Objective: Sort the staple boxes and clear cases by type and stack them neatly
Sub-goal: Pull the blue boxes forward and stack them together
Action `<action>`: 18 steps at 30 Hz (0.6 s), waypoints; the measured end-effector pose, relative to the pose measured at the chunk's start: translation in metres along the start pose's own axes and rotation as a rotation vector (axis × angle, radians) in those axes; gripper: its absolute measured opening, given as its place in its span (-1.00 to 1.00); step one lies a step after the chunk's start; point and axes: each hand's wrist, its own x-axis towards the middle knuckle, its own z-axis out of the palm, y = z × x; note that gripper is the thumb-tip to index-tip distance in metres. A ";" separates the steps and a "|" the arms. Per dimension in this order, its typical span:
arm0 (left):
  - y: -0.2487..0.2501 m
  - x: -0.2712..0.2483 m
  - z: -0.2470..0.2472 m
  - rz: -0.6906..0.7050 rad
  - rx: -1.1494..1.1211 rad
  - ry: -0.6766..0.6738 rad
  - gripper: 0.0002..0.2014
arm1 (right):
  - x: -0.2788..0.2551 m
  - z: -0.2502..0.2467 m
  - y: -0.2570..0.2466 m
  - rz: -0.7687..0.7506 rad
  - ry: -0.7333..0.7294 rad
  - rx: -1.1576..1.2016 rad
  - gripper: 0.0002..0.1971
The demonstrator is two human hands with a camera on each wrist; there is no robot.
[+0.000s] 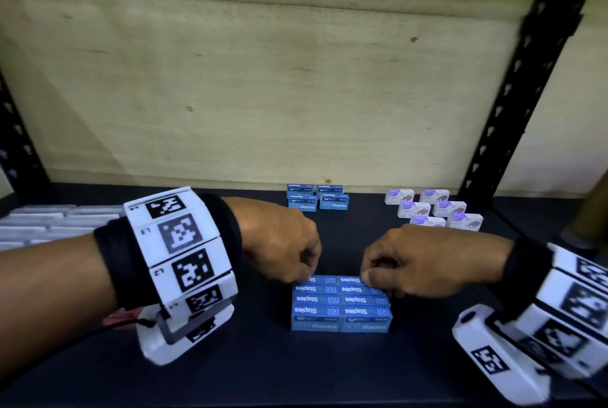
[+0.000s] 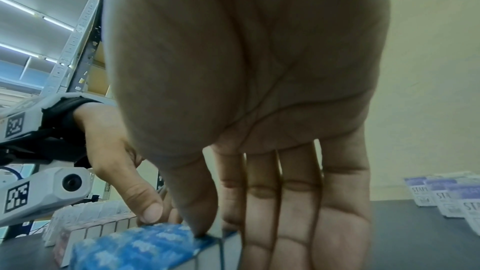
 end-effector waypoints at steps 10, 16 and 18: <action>-0.028 0.014 -0.019 -0.175 0.156 0.133 -0.78 | 0.034 -0.031 0.018 0.050 0.122 -0.059 -0.76; -0.053 0.036 -0.035 -0.231 0.245 0.204 -0.76 | 0.073 -0.054 0.029 0.092 0.169 -0.141 -0.80; -0.061 0.046 -0.039 -0.249 0.266 0.195 -0.73 | 0.087 -0.060 0.032 0.115 0.160 -0.181 -0.82</action>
